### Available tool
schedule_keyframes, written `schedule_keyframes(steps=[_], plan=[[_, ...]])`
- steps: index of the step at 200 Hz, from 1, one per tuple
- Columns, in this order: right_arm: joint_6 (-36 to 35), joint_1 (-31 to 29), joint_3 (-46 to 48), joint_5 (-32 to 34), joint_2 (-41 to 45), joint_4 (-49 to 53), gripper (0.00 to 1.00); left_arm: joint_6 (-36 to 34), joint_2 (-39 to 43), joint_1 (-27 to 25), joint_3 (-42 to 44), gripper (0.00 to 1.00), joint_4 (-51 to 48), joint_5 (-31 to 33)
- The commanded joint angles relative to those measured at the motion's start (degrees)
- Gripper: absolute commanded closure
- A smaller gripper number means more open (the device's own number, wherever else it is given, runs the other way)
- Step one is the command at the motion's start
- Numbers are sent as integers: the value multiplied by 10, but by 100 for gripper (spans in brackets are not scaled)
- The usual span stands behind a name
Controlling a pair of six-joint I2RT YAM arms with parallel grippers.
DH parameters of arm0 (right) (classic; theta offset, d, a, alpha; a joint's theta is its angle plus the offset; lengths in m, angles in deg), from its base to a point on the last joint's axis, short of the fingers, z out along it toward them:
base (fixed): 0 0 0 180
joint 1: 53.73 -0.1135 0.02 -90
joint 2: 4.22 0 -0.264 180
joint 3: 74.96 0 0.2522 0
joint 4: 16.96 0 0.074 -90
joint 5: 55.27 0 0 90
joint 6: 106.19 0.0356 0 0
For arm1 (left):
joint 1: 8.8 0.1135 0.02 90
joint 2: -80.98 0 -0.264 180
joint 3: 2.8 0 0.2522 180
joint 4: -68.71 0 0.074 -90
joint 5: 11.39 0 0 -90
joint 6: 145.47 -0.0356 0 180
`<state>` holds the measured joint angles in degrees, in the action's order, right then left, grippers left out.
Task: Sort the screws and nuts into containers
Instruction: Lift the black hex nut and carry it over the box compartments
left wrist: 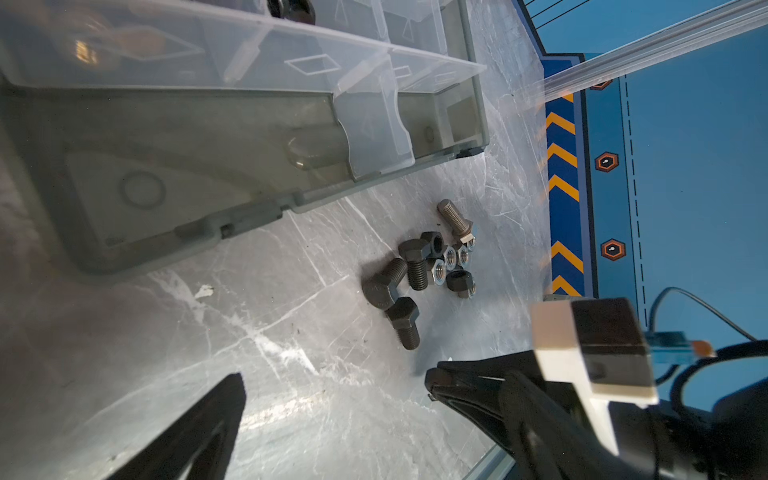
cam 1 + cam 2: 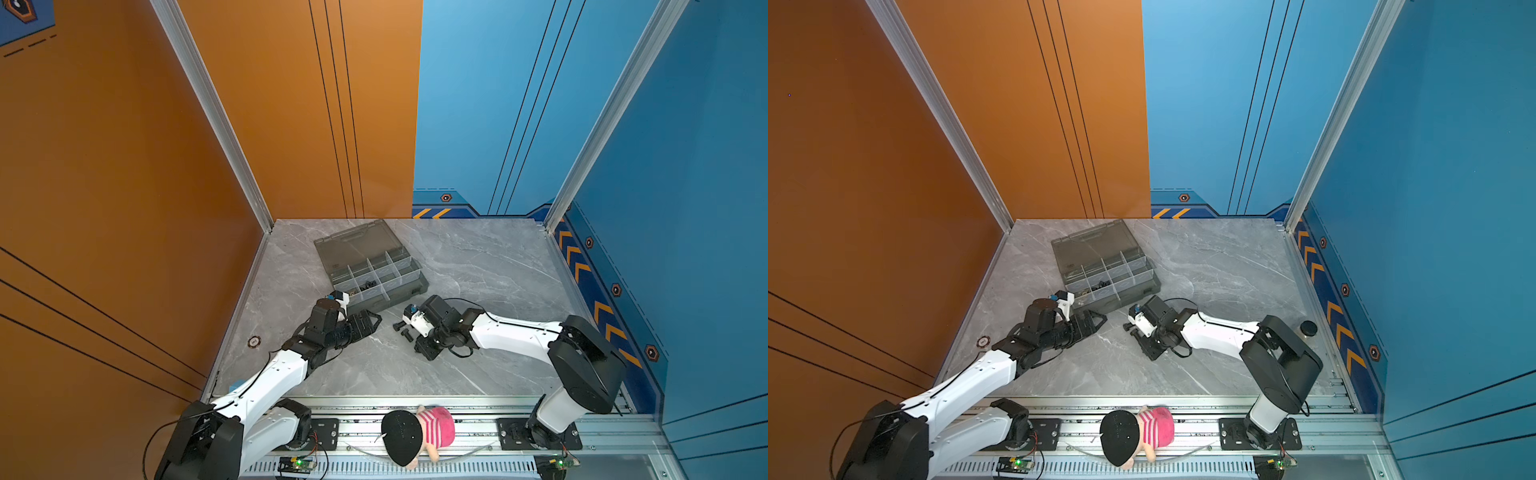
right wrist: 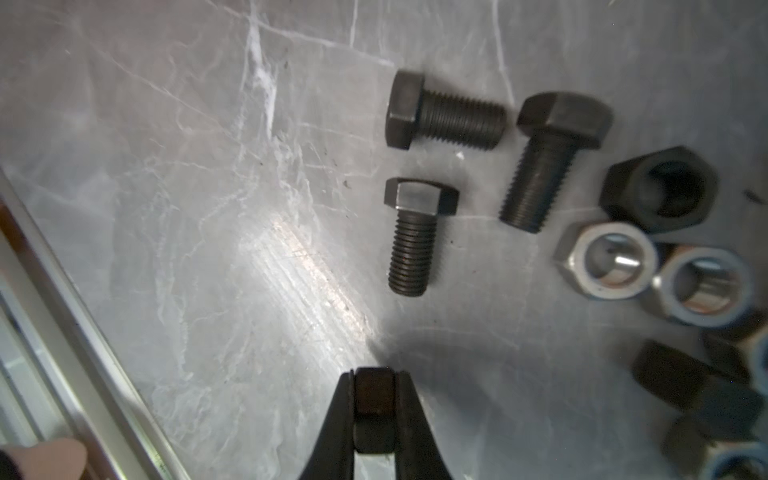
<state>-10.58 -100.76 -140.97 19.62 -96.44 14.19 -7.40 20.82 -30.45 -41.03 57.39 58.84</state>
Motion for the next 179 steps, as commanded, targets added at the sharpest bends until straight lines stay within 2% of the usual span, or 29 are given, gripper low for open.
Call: schedule_keyframes(steps=[1,34,70,97,137,179], plan=[[-3,21,-32,-48,48,2,100,3,12,6,-1,2,5,-13],[-21,60,-88,-80,66,-1,100,4,21,9,2,2,3,-13],[-30,104,-197,-84,17,-12,100,3,32,12,3,2,-3,-14],[-21,118,-284,-89,-56,-23,100,-1,43,16,-1,2,-13,-14],[3,119,-422,-45,-187,-17,100,-6,56,24,2,2,-26,-15],[20,117,-544,-27,-308,-4,100,-5,67,33,13,2,-28,-17]])
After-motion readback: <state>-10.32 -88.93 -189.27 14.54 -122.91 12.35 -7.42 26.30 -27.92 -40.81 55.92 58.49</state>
